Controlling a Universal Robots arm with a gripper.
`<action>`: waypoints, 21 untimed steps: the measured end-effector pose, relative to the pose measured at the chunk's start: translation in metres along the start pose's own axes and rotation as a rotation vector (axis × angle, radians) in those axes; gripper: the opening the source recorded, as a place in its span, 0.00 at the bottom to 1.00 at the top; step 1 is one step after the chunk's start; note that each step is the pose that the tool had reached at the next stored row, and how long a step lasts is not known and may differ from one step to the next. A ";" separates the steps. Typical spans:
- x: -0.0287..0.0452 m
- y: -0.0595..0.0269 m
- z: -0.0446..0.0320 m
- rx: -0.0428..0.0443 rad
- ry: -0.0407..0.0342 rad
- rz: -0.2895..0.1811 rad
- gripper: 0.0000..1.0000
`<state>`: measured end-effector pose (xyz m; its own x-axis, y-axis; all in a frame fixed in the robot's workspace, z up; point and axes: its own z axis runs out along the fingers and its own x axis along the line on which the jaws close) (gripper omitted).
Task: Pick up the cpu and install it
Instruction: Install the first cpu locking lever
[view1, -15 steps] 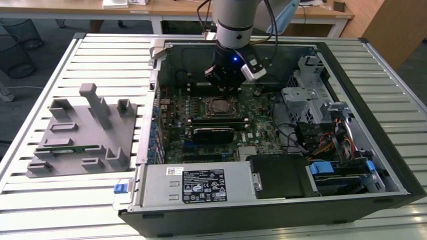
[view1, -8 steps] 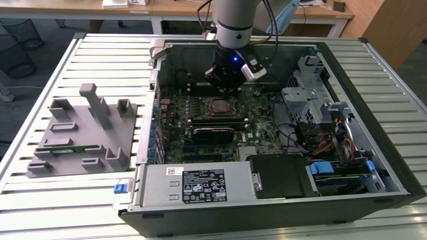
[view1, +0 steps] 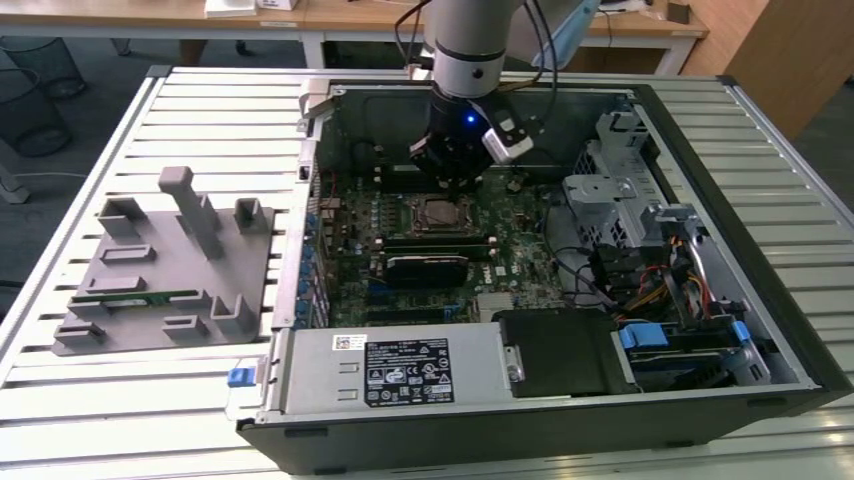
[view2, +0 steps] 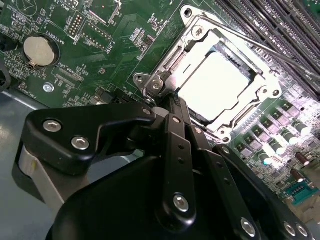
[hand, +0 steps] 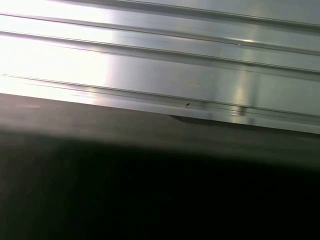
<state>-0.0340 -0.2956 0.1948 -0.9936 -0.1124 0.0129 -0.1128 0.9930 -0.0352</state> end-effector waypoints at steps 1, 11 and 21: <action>-0.0001 0.0008 0.0000 -0.0027 -0.0004 0.000 0.11; -0.0005 0.0029 -0.0057 -0.0482 -0.0055 0.000 0.11; 0.0002 -0.0018 -0.0142 -0.0471 -0.0044 -0.001 0.11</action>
<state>-0.0339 -0.2969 0.2090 -0.9936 -0.1130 0.0085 -0.1129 0.9935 0.0118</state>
